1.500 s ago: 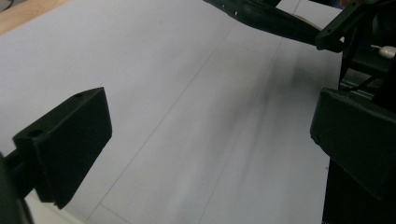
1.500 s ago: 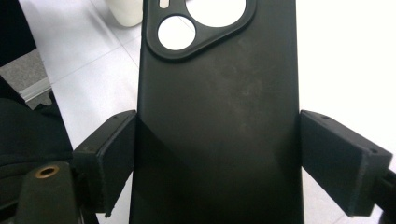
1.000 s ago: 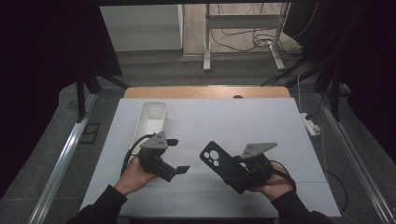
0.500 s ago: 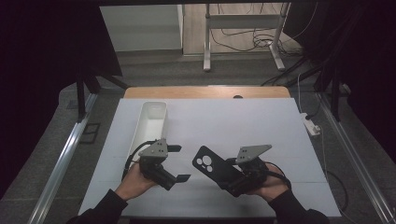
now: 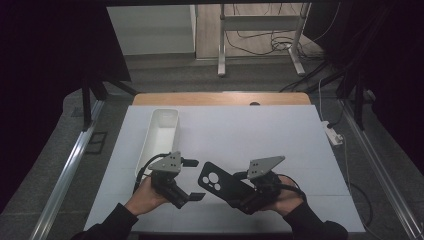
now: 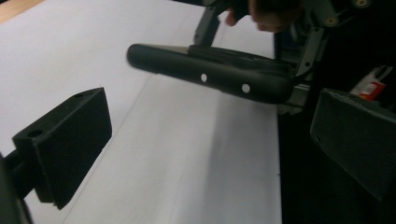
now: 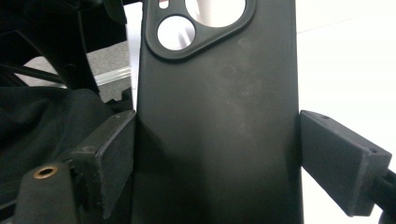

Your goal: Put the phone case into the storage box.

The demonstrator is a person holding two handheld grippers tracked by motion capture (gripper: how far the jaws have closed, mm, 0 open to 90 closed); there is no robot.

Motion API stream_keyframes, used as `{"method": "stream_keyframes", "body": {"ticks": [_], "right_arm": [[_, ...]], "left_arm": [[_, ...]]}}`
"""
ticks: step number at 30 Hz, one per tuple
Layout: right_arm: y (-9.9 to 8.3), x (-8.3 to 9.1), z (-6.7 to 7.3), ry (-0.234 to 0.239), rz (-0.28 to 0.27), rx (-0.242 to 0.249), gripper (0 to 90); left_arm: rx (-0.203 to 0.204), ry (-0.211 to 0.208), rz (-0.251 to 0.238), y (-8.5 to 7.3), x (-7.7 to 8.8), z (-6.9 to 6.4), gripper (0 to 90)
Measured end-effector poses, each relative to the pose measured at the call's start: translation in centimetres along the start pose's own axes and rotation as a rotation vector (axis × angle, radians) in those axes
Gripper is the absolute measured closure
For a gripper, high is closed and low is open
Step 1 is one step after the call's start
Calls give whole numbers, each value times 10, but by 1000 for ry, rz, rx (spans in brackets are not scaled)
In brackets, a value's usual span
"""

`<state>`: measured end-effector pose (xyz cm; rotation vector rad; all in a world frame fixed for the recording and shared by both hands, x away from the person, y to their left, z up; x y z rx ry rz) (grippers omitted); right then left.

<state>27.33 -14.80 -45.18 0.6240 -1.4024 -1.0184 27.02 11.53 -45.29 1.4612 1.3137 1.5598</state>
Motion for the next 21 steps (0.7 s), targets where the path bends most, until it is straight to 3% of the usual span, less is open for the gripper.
{"method": "stream_keyframes", "body": {"ticks": [1,21], "right_arm": [[0,-1,1,17,-5,2,145],[3,-9,10,123,-31,47,144]], "left_arm": [[-3,-21,-7,1,0,-1,0],[-29,-148,-29,3,-4,-8,37]]}}
Point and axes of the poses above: each handheld gripper's, and its own axes: x roughly backward along the jaws, y roughly out of its top, z roughly to its left, the point moved 2 cm from there along -x, roughly forward along the jaws, and after that the axes turned 8 degrees about -z, right-handed, at the moved point
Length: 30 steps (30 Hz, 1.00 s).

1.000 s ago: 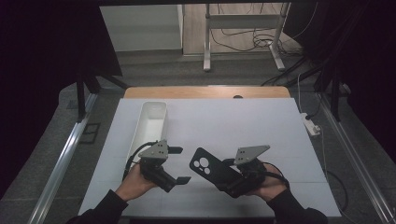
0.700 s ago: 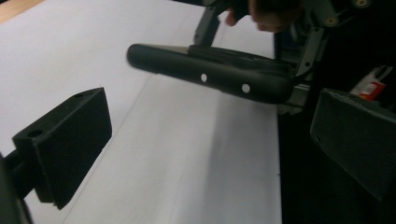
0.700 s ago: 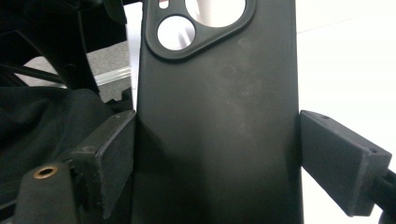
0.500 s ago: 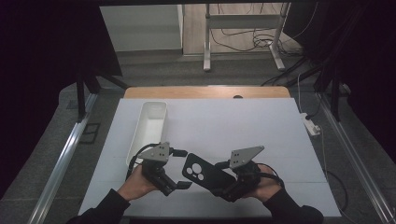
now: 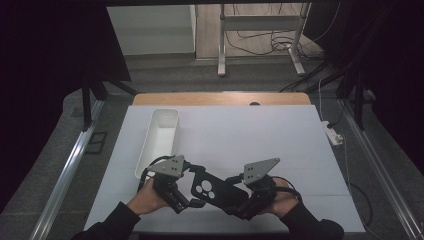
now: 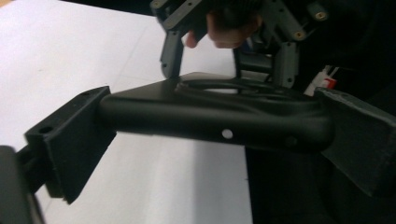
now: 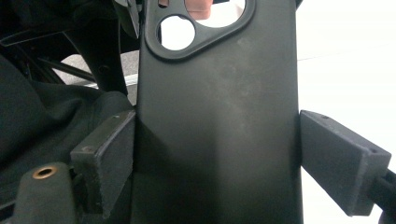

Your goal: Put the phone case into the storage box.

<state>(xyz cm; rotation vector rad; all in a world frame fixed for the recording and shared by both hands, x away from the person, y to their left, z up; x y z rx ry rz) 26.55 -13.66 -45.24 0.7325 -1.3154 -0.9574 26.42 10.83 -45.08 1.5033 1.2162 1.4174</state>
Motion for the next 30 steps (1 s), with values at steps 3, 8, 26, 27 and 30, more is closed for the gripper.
{"method": "stream_keyframes", "body": {"ticks": [3,8,26,27,30], "right_arm": [[0,-1,1,13,2,14,144],[-1,-1,2,24,6,20,143],[-4,-8,2,-52,60,51,57],[-4,-8,2,-52,60,51,57],[-3,-8,4,-102,63,72,22]], "left_arm": [[1,-17,0,0,0,0,73],[10,-41,4,0,1,-1,100],[44,30,76,5,2,0,154],[44,30,76,5,2,0,154],[66,58,79,7,5,3,154]]}}
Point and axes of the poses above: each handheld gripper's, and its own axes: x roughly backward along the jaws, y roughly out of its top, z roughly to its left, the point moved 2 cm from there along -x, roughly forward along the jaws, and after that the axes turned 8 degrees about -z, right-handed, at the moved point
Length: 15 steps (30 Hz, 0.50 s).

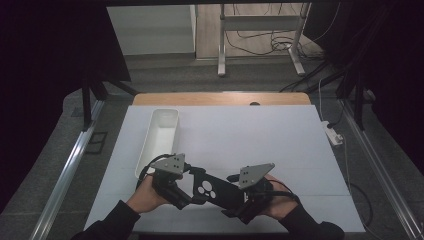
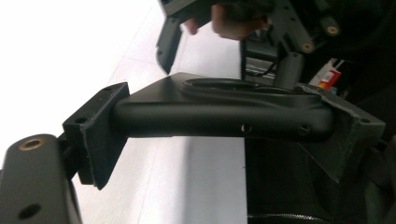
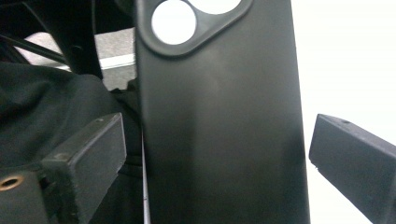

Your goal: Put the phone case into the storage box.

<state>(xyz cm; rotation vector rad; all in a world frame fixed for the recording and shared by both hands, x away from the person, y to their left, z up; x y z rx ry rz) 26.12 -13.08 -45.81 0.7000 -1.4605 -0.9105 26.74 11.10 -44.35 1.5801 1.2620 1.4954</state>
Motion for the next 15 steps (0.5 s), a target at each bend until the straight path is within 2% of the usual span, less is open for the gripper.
{"method": "stream_keyframes", "body": {"ticks": [5,8,12,15], "right_arm": [[0,3,-1,-75,21,2,0],[-2,6,-3,-141,26,-6,0],[-4,10,-5,-218,30,-14,0],[-5,11,-5,-239,40,-27,0]], "left_arm": [[14,30,-9,3,4,2,153],[29,59,-6,4,6,5,151],[64,98,12,6,7,9,151],[81,130,29,7,7,11,150]]}}
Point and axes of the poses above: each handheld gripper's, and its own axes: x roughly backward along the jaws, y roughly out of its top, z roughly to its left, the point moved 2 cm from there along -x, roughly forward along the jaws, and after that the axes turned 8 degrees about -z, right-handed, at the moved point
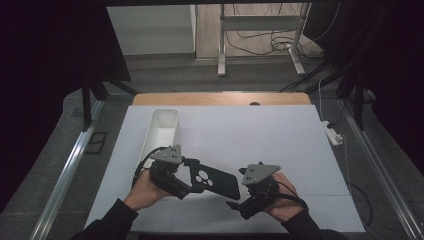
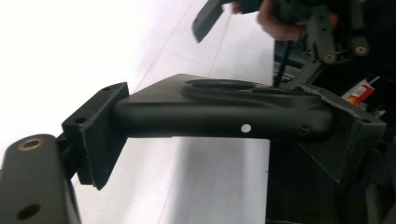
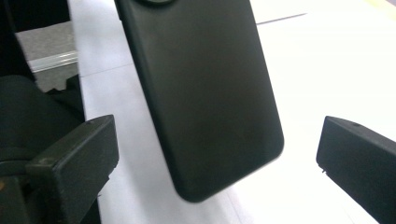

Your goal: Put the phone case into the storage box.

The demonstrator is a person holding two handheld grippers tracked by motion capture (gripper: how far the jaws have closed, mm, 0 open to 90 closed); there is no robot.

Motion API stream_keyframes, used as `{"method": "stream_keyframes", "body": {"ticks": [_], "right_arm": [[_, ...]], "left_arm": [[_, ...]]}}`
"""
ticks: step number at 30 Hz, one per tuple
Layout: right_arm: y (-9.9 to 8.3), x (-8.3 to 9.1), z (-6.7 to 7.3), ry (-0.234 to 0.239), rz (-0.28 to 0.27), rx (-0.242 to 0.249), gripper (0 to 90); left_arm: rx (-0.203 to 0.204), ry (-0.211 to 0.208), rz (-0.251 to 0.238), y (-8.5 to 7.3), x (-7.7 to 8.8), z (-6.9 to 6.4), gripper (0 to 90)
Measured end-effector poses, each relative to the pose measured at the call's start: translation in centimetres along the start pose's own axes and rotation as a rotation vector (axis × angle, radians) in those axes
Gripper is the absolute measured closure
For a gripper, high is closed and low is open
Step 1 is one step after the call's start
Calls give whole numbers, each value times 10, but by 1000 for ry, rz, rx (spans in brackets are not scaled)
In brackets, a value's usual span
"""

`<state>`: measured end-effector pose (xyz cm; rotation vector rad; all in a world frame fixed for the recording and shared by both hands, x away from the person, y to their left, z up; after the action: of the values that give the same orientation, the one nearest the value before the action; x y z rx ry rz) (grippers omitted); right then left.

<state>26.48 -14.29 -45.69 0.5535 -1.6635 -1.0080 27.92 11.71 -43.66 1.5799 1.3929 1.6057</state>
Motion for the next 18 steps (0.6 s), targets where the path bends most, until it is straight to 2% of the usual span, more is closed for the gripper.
{"method": "stream_keyframes", "body": {"ticks": [3,6,9,14,15,18], "right_arm": [[0,0,2,-24,3,4,0],[0,-2,5,-41,18,8,0],[0,-6,7,-68,38,8,0],[0,-10,7,-105,58,-12,0],[1,-11,7,-127,61,-14,0],[2,-12,7,-137,70,-25,0]], "left_arm": [[29,37,10,1,-1,3,150],[41,51,15,1,-1,5,149],[72,77,12,2,-2,6,149],[103,81,10,5,-5,7,149],[106,81,15,6,-5,8,149],[120,88,19,7,-8,8,149]]}}
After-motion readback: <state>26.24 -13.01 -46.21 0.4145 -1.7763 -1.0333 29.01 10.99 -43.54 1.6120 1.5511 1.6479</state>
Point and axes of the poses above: each handheld gripper's, and its own axes: x roughly backward along the jaws, y roughly out of its top, z roughly to its left, the point moved 2 cm from there along -x, roughly forward along the jaws, and after that the axes turned 8 degrees about -z, right-handed, at the moved point
